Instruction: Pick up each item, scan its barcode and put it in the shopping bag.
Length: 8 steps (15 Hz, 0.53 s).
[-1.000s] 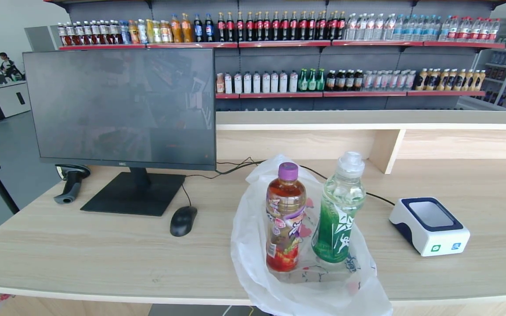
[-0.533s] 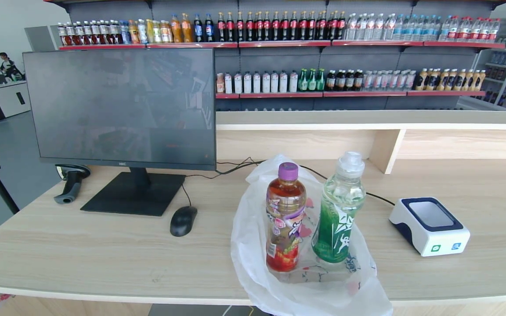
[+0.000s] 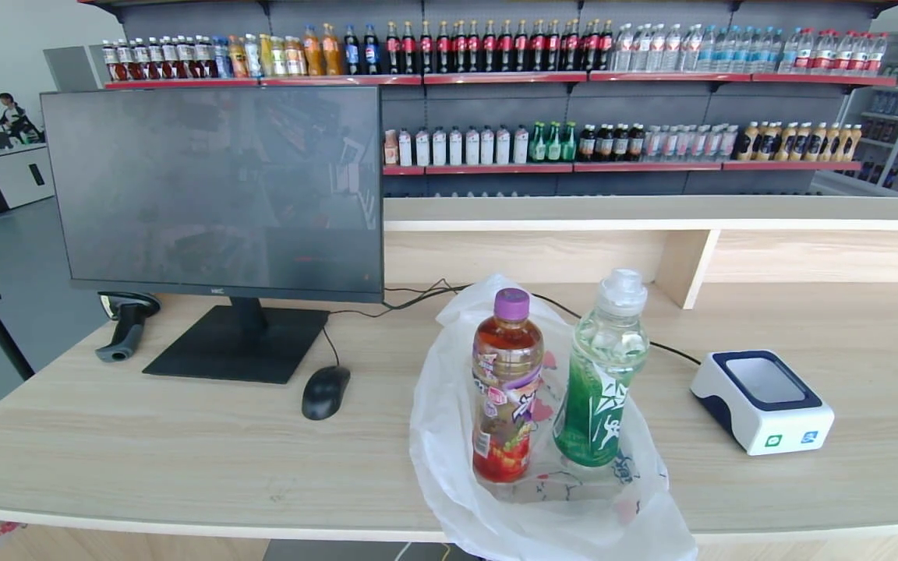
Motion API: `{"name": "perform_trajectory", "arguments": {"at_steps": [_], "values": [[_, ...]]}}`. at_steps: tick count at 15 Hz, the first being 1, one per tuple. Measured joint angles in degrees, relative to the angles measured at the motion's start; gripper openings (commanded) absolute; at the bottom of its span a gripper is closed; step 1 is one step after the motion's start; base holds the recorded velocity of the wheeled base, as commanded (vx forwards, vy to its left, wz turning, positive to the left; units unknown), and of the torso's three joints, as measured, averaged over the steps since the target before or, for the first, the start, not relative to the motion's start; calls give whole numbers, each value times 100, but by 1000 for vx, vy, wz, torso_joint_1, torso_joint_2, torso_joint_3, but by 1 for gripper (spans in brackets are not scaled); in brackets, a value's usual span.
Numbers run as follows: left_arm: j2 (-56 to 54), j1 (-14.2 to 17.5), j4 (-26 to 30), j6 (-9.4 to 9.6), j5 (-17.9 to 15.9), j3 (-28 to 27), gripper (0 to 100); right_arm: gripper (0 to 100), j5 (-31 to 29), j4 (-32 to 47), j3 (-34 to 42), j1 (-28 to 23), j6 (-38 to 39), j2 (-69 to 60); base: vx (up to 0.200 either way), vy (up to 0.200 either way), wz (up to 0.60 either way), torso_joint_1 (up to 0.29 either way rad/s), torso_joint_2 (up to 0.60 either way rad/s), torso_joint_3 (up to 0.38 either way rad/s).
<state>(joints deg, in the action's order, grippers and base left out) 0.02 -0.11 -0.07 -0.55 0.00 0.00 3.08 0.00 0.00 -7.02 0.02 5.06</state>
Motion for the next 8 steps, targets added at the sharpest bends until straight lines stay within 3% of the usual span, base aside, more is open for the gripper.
{"name": "perform_trajectory", "arguments": {"at_steps": [4, 8], "values": [[0, 4, 0, -18, 0, 0, 100, 100, 41, -7, 0, 63, -280, 1, 0, 0, 0, 0, 0, 0], [0, 0, 0, -21, 0, 0, 100, 100, 37, 0, 0, 889, -218, -90, 0, 0, 0, 0, 0, 0]]}}
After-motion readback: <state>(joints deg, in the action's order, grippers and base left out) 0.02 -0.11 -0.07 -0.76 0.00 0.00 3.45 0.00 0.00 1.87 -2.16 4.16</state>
